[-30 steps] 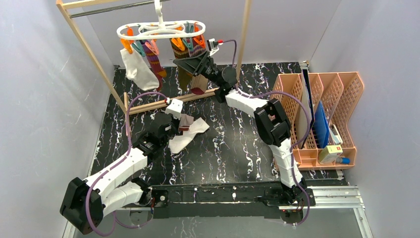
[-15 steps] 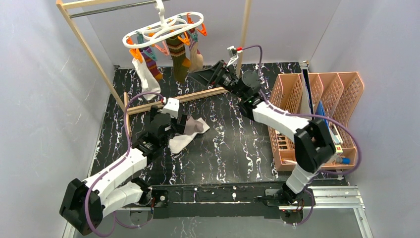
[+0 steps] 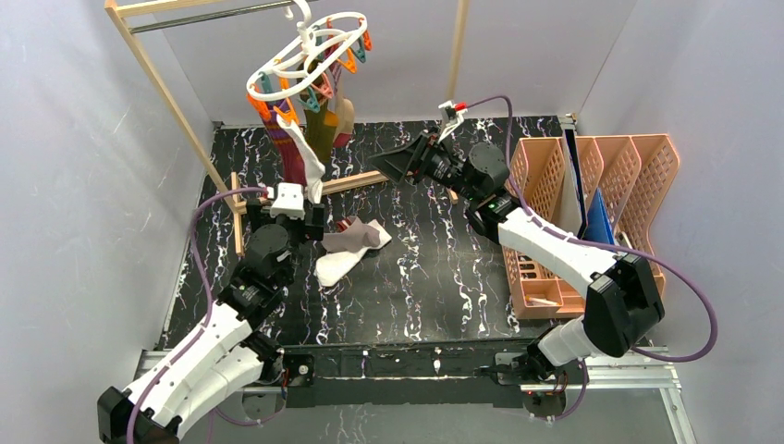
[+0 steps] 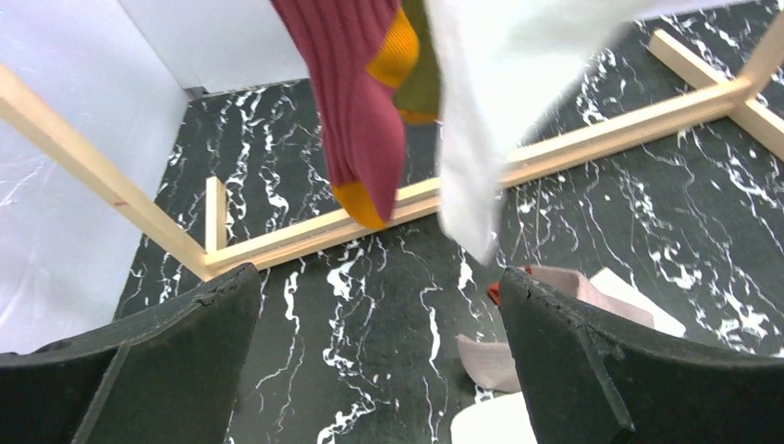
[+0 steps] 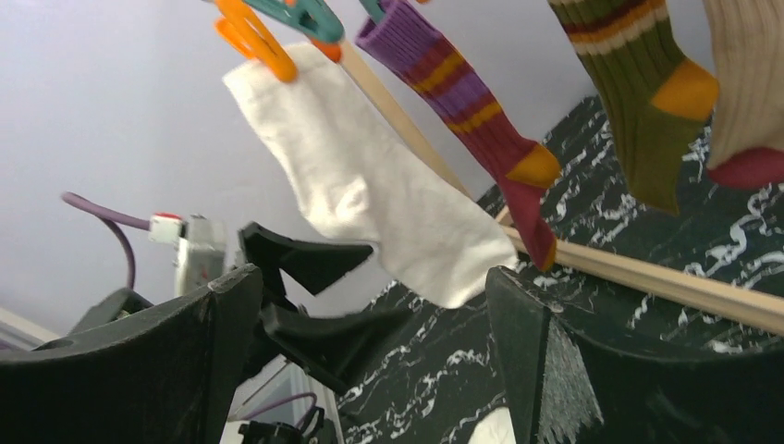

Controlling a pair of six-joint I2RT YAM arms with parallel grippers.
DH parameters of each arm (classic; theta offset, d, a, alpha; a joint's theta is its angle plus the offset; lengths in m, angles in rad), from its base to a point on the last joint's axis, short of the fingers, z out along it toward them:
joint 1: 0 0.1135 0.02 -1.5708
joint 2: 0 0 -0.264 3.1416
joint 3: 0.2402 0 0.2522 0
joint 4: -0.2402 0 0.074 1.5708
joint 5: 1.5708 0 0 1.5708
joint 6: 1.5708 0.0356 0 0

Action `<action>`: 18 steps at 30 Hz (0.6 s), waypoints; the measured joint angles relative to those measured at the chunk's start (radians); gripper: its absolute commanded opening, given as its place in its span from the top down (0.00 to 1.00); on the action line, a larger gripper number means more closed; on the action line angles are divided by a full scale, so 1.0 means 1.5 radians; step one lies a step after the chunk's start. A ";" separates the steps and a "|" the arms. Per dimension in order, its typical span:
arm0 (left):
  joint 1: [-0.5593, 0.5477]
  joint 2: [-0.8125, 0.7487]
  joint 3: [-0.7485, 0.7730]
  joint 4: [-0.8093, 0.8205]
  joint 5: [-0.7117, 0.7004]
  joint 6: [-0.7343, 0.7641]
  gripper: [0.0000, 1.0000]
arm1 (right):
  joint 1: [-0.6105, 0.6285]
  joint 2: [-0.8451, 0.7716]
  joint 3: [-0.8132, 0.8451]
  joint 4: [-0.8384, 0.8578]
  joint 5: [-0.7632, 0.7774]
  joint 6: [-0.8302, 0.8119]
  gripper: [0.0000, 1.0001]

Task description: Remove the socks clipped to the hanger

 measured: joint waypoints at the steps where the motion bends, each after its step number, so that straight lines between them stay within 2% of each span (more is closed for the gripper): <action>1: 0.000 -0.003 -0.001 0.007 -0.007 0.005 0.02 | 0.000 -0.002 -0.008 -0.003 0.000 -0.002 0.02; 6: 0.001 0.012 -0.014 0.080 -0.026 0.024 0.02 | 0.000 -0.005 -0.026 -0.024 -0.001 -0.005 0.02; 12: 0.001 0.186 0.011 0.202 -0.023 0.048 0.02 | -0.003 -0.008 -0.026 -0.026 -0.003 -0.006 0.02; 13: 0.001 0.220 0.019 0.220 -0.022 0.053 0.07 | -0.003 -0.009 -0.026 -0.026 -0.003 -0.007 0.02; 15: 0.001 0.265 0.032 0.246 -0.017 0.058 0.24 | -0.004 -0.013 -0.026 -0.027 -0.003 -0.008 0.02; 17: 0.002 0.305 0.055 0.267 -0.010 0.063 0.51 | -0.004 -0.017 -0.026 -0.027 -0.004 -0.008 0.02; 18: 0.002 0.316 0.064 0.274 -0.008 0.061 0.60 | -0.004 -0.018 -0.026 -0.027 -0.004 -0.008 0.02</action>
